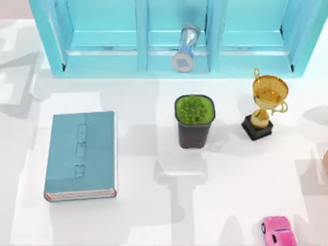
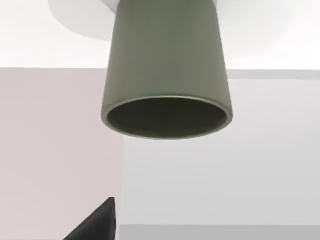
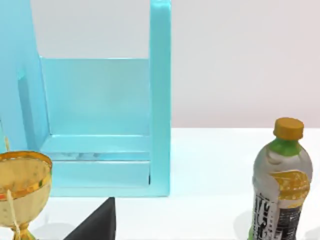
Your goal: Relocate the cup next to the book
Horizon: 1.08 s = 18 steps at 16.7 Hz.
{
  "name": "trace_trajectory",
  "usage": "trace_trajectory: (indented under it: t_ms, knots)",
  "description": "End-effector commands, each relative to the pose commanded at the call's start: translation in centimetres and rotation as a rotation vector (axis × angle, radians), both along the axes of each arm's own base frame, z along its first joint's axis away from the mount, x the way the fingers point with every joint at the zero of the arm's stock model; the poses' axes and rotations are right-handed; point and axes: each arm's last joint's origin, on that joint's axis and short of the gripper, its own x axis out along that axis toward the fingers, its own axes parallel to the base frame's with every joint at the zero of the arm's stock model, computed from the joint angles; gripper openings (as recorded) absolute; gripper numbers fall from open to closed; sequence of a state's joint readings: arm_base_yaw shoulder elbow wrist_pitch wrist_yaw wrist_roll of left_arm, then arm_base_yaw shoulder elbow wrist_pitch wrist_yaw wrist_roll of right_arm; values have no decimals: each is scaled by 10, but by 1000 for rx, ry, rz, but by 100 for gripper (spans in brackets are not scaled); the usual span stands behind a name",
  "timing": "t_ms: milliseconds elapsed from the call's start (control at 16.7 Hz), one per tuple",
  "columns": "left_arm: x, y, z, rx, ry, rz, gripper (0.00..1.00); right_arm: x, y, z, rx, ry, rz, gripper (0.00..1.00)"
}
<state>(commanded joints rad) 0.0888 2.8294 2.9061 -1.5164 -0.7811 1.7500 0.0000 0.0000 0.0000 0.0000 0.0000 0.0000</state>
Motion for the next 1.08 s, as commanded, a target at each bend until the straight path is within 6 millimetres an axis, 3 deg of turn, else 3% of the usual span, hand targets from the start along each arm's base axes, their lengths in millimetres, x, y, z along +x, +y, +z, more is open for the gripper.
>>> trace_trajectory:
  t_ms: [420,900,1080]
  knots:
    - [1,5,-4,-1,2,4,100,0,0,0,0,0,0,100]
    - [5,61,-57,1,-7,1,100,0,0,0,0,0,0,100]
    - [3,72,-69,0,1,1,100,0,0,0,0,0,0,100]
